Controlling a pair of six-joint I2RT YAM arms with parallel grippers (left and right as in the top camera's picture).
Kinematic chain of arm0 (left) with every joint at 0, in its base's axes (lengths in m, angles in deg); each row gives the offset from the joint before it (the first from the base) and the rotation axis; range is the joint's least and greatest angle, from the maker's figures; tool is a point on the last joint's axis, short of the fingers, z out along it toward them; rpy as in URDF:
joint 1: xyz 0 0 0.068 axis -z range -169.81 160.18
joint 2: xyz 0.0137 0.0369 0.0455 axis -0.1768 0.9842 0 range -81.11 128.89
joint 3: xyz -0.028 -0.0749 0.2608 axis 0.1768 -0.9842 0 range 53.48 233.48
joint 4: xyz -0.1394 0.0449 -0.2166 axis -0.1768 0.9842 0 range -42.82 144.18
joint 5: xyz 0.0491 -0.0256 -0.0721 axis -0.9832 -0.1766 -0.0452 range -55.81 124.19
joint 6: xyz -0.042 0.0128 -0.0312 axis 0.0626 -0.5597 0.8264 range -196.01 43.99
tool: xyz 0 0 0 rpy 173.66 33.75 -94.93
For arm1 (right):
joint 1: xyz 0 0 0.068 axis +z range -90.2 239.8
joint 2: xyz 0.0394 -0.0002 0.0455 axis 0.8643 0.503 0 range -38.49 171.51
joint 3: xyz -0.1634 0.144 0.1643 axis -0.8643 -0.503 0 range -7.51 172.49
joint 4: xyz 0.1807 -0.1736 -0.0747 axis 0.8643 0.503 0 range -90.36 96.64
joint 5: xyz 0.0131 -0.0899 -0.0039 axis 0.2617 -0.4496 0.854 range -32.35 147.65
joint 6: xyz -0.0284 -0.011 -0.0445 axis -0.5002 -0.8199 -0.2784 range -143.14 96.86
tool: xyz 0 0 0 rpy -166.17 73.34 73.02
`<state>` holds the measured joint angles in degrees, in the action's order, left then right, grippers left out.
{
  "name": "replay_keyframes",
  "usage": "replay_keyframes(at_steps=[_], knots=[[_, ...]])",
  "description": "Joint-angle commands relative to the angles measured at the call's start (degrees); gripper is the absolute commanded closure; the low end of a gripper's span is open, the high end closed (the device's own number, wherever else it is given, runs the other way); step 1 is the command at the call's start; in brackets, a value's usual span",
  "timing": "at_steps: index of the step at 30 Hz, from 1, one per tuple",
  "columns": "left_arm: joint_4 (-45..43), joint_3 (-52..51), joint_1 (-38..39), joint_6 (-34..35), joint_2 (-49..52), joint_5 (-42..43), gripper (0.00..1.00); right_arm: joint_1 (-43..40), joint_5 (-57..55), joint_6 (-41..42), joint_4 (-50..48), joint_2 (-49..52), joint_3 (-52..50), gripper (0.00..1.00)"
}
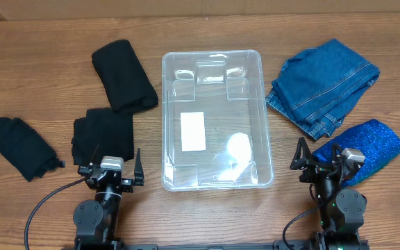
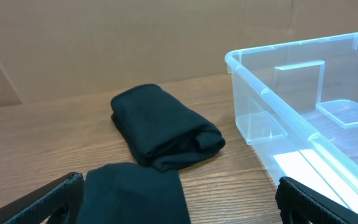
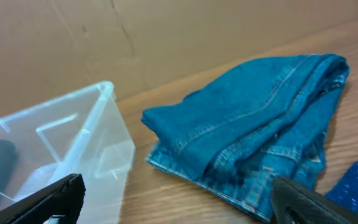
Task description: Pack container
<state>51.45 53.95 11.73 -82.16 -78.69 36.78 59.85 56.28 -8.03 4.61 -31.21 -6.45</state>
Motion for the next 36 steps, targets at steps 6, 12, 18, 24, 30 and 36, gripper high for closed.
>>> replay_keyframes(at_steps=[6, 12, 18, 24, 30, 36], knots=[[-0.2, 2.6, 0.3, 13.2, -0.2, -3.6, 0.00, 0.3, 2.5, 6.9, -1.4, 0.5, 2.6, 0.00], [2.8, 13.5, 0.3, 13.4, 4.7, -3.6, 0.00, 0.2, -3.9, -1.0, 3.0, 10.4, 14.5, 0.00], [11.3, 28.6, 0.3, 13.4, 18.0, -2.6, 0.00, 0.1, -6.7, -3.5, 11.0, 29.8, 33.7, 0.00], [26.8, 47.8, 0.3, 9.9, 35.0, -3.2, 0.00, -3.0, -5.3, -3.3, 32.2, 53.9, 60.3, 0.00], [42.5, 63.6, 0.3, 10.0, 48.4, -2.5, 0.00, -6.1, -3.5, -3.4, 55.2, 74.1, 84.6, 0.00], [49.3, 70.3, 0.3, 10.0, 54.6, -0.6, 0.00, -6.5, -4.1, -4.9, 59.4, 81.2, 91.4, 0.00]])
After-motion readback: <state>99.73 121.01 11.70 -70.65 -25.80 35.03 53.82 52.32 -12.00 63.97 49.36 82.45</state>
